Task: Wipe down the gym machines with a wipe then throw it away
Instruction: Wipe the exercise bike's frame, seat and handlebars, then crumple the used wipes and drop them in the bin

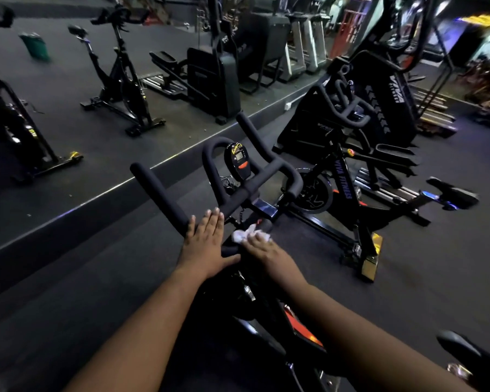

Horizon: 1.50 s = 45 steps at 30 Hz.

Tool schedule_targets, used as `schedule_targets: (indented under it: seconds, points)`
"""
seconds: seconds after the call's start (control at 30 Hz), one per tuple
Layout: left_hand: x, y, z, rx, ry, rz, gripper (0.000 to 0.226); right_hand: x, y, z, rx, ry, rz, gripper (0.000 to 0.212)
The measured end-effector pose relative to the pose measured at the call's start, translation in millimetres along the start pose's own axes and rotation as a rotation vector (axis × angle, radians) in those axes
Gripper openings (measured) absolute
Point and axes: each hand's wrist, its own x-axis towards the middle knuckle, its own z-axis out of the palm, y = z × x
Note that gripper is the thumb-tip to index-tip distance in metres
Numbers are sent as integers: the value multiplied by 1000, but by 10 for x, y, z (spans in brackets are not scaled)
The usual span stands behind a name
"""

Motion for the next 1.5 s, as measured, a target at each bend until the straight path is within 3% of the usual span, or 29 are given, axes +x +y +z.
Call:
schedule_targets:
  seconds: [0.07, 0.17, 0.23, 0.37, 0.57, 0.6, 0.67, 0.8, 0.97, 1.23, 1.37, 1.5]
  points:
    - [-21, 32, -20, -44, -18, -16, 115, -108, -106, 34, 94, -18, -75, 48]
    - [-104, 114, -24, -60, -41, -3, 107, -245, -64, -110, 275, 20, 26, 41]
    - [-168, 222, 10, -82, -46, 31, 99, -356, 14, -243, 388, 169, 178, 36]
    - [-261, 712, 4, -255, 15, 134, 83, -706, 131, -380, 498, 377, 303, 35]
    - [-496, 1892, -130, -928, 5, 197, 48, -1723, 511, -670, 673, 508, 465, 26]
    - [-563, 2069, -151, -1044, -30, 195, 34, -1898, 584, -718, 681, 536, 483, 25]
    - [-694, 2525, -208, -1135, -48, 225, 16, -2346, 756, -851, 679, 596, 523, 28]
    - [-963, 3458, -266, -1271, -95, 286, 12, -3292, 1117, -1109, 628, 672, 588, 32]
    - [-1415, 4605, -316, -1337, -202, 345, 15, -4453, 1410, -1475, 625, 837, 702, 18]
    - [-2230, 6241, -537, -1513, -366, 413, 18, -6052, 1620, -1866, 347, 1023, 732, 19]
    - [-2458, 6826, -578, -1571, -511, 401, 21, -6586, 1745, -1956, 212, 973, 754, 20]
    - [-2528, 7304, -540, -1580, -711, 462, 29, -7086, 1994, -2004, 167, 975, 913, 16]
